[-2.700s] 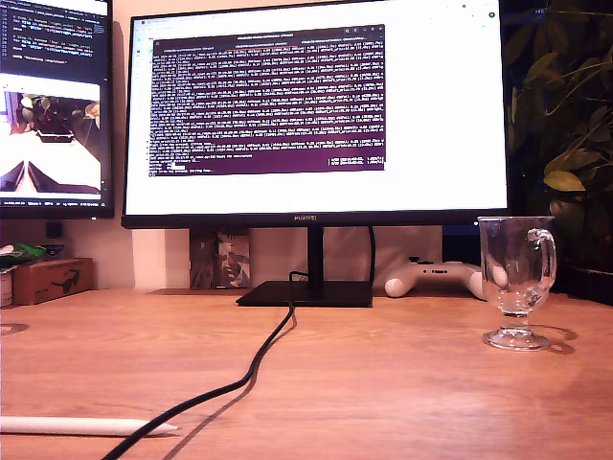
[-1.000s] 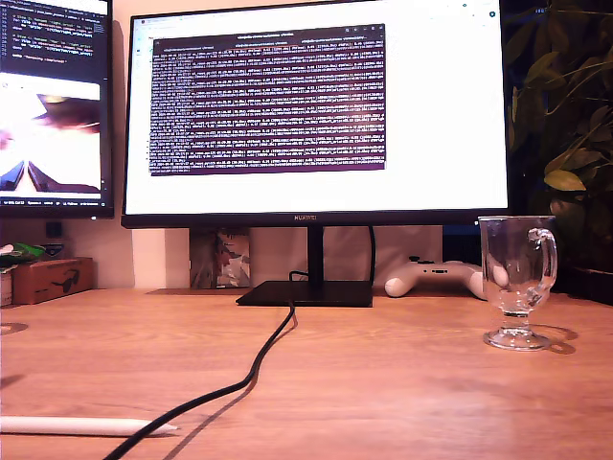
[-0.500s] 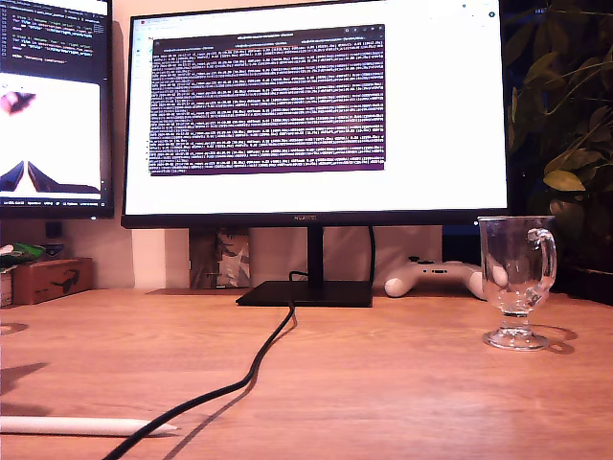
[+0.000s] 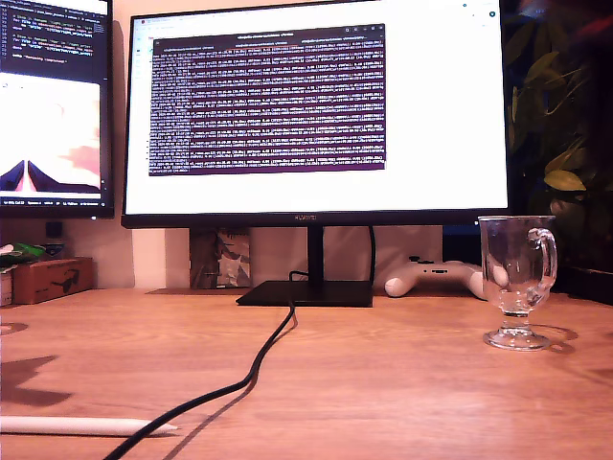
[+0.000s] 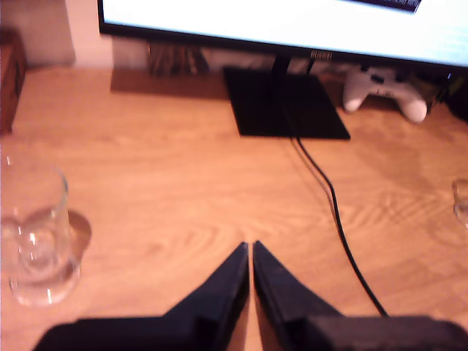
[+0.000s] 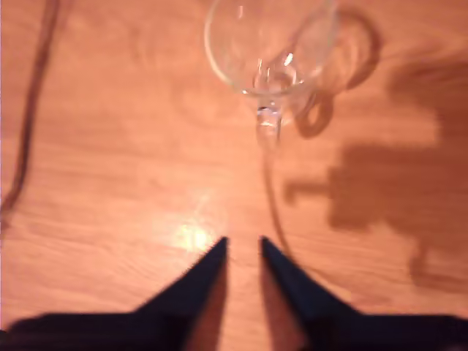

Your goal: Pick the small glass cups in front of you with each of your hands, and place them behind the white pen

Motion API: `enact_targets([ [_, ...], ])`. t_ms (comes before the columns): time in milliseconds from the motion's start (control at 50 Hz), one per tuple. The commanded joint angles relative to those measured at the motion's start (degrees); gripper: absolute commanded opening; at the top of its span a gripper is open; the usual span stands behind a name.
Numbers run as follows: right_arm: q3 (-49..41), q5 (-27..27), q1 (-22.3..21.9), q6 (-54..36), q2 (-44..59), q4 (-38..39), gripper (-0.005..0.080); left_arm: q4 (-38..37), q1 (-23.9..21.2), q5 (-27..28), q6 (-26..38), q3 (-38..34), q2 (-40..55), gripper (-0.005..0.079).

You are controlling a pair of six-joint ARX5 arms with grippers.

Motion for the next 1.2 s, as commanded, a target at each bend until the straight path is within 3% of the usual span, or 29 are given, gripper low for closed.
enact_targets([
  [0,1.5,0.4,0.2,-0.2,2.9,-0.5,0.0303,1.3,-0.1,0.0,0.4,1.1,-0.1,-0.0019],
  [440,4.4,3.0,0.2,-4.6,11.3,6.0,0.0300,3.3,-0.1,0.0,0.4,1.1,-0.1,-0.0019],
  [740,4.4,3.0,0.1,-5.1,14.1,7.4,0.0223,4.3,0.0,0.0,0.4,1.1,0.0,-0.0019],
  [920,4.4,3.0,0.1,-6.5,15.0,7.4,-0.0009,4.3,0.0,0.0,2.0,1.1,0.0,-0.0019],
  [1060,4.4,3.0,0.1,-7.6,15.1,8.2,-0.0011,2.2,0.0,0.0,4.0,2.6,0.0,-0.0019],
  [1180,4.4,3.0,0.1,-8.2,15.1,8.3,-0.0011,-4.9,0.0,-0.2,6.2,7.9,1.8,-0.0019],
])
